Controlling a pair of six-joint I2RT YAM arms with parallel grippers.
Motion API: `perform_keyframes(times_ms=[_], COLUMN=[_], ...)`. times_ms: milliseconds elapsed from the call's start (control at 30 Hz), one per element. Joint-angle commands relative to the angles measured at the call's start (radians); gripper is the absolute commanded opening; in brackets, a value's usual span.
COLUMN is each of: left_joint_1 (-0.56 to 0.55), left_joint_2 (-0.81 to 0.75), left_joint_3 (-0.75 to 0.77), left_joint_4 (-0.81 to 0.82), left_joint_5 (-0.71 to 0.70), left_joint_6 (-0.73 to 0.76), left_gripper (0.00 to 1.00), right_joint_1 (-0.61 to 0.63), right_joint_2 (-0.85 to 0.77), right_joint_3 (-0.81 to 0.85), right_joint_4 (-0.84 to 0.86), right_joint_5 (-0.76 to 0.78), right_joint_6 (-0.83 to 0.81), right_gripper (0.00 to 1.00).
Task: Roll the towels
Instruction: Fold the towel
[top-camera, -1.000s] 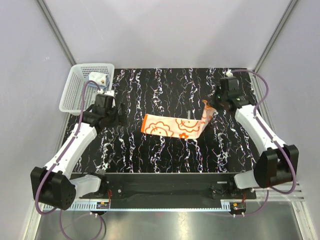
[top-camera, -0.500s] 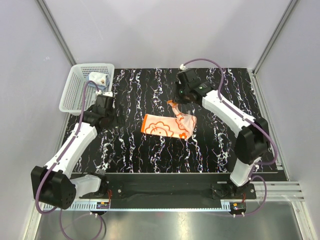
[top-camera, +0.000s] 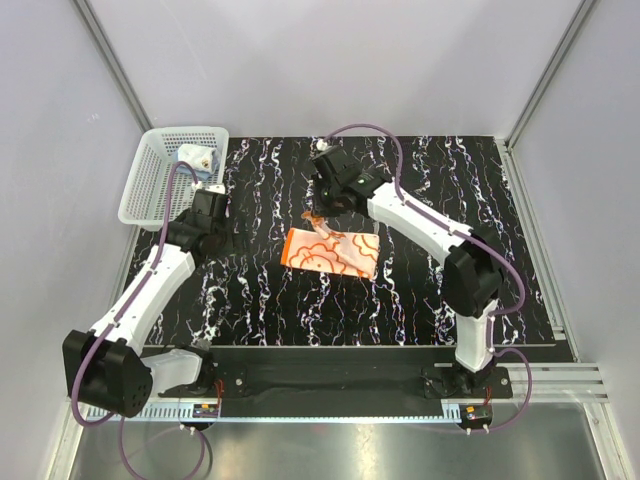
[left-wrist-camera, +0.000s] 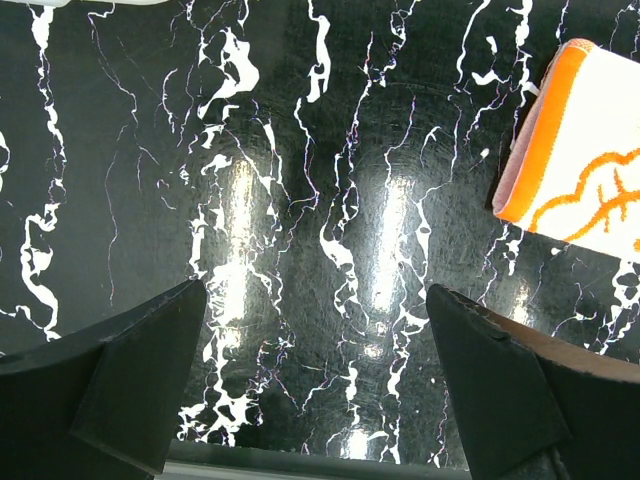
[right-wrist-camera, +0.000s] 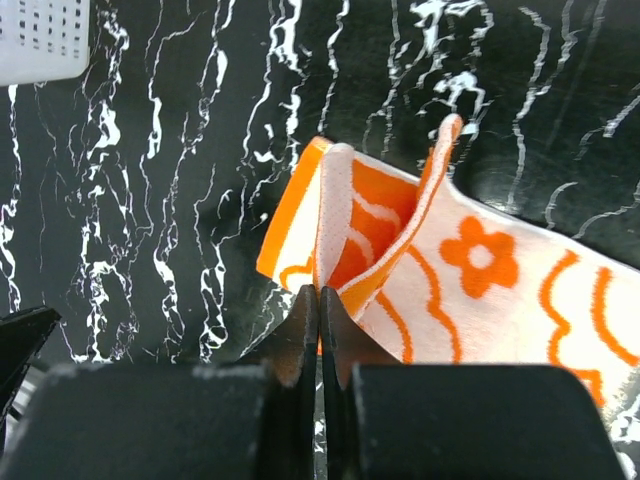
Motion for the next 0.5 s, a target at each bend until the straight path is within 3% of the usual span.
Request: perform_keyframes(times_ms=[0,467], left_joint_1=[0.003,0.003], left_joint_2=[0.008,0.012], left_joint_3=[0.015,0.017], left_joint_4=[0.015,0.01], left_joint_5=[-0.03,-0.039], left_joint_6=[0.007,0.005], left_gripper=[0.99,0.99], right_joint_1=[0.038,0.147], right_joint_2=[0.029,0.132], right_joint_3=[0.064,0.018], right_joint_4=[0.01,0.091], right_joint_5=[0.023,-0.008], right_joint_6=[0.014,0.05], right_gripper=[0.0,0.0])
